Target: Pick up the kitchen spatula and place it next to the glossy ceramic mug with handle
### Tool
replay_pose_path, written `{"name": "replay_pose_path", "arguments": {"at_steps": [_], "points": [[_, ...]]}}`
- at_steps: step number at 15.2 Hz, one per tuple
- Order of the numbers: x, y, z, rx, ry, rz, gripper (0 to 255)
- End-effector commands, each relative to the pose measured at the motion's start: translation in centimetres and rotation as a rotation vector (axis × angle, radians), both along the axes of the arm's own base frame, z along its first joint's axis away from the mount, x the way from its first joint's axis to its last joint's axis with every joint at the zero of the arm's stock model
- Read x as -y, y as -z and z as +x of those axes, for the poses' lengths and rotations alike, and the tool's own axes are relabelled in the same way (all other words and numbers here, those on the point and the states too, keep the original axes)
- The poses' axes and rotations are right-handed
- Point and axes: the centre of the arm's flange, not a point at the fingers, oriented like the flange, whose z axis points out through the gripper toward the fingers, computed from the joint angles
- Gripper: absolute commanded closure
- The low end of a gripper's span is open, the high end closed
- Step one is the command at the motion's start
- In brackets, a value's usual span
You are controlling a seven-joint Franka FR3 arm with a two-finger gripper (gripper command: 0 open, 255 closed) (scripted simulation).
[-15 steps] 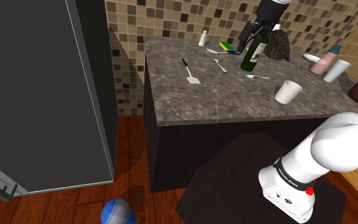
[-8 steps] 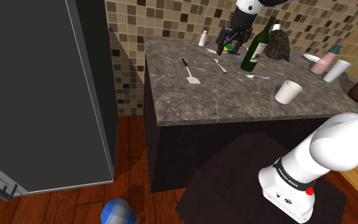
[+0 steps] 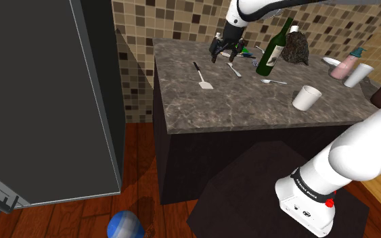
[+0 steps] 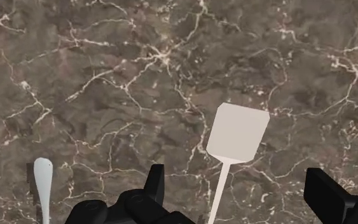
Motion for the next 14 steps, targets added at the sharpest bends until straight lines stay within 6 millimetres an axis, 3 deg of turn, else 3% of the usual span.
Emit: {"name": "replay_pose_path", "arguments": {"at_steps": [1,11,14], "points": [[0.5,1.3,2.4,-0.003,0.032,0.007,0],[3.8,9.0,13.1,-0.021,0.185,0.042,0],[4.1,10.7,14.1,-0.023,0.198,0.045,0]]}}
